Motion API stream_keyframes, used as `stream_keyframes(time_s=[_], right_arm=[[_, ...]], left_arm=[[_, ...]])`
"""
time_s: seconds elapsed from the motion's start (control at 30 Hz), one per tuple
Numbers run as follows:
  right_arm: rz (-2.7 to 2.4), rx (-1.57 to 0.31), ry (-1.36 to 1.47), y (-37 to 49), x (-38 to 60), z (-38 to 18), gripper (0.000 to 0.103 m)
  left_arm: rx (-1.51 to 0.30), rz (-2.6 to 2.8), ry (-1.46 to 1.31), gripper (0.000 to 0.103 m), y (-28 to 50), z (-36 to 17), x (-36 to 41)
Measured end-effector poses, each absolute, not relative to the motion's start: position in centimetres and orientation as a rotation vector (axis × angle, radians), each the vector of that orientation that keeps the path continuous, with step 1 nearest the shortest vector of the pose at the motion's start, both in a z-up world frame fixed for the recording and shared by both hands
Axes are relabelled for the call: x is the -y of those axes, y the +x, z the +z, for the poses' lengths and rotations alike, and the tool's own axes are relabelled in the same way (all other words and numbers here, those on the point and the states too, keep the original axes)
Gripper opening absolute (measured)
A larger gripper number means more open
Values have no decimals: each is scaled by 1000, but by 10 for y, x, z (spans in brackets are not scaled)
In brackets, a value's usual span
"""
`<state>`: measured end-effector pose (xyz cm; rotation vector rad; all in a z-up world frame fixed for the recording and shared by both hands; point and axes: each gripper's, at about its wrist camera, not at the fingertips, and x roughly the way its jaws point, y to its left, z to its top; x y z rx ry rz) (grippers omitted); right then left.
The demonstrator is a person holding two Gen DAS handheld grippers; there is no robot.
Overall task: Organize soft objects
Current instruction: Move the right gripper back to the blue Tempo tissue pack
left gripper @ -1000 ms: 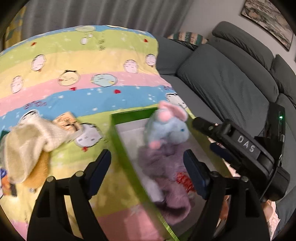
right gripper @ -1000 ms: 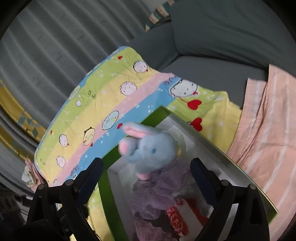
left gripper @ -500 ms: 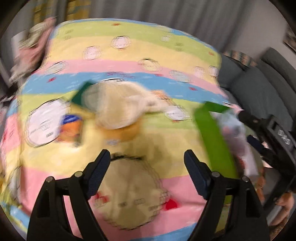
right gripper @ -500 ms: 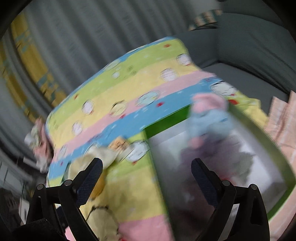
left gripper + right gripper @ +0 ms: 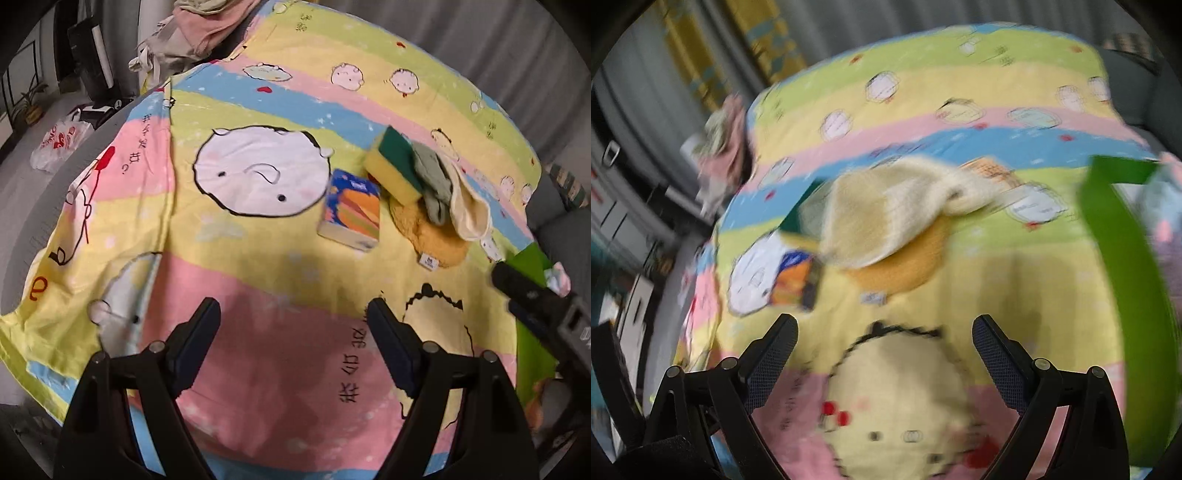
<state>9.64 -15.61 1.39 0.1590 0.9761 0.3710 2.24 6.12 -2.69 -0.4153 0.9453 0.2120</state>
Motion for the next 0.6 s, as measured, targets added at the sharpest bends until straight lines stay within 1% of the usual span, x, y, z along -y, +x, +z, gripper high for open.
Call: stream_keyframes(time_s=[0.13,0.17,0.2,0.27,0.3,0.37,0.5,0.53,0.6], right_arm=[[401,-1020,153,106,113,4,97],[401,-1033,154,110,102,1,95],[406,-1046,157,113,94,-1,93],[423,-1076,169,122,75,-7,85],[441,-1094,170,127,64,-11,84],[466,-1126,146,134,44,-17,76],[452,-1139,75,144,13,-27,71],[438,-1141,53,146,8,-30,68],[415,-1140,15,148,3,-36,65]], left_arm=[[-923,201,-449,81,15,-24,-80],[-932,199,-454,81,14,-26,-84],[-947,192,-461,81,14,-29,-87],[-962,172,-466,81,13,-31,-89],[-961,163,-463,81,11,-31,-90],[-950,142,-449,81,8,-29,-92],[-946,153,-453,81,4,-29,-98],[-946,155,-453,80,4,-29,-100],[-940,162,-450,81,3,-28,-103]])
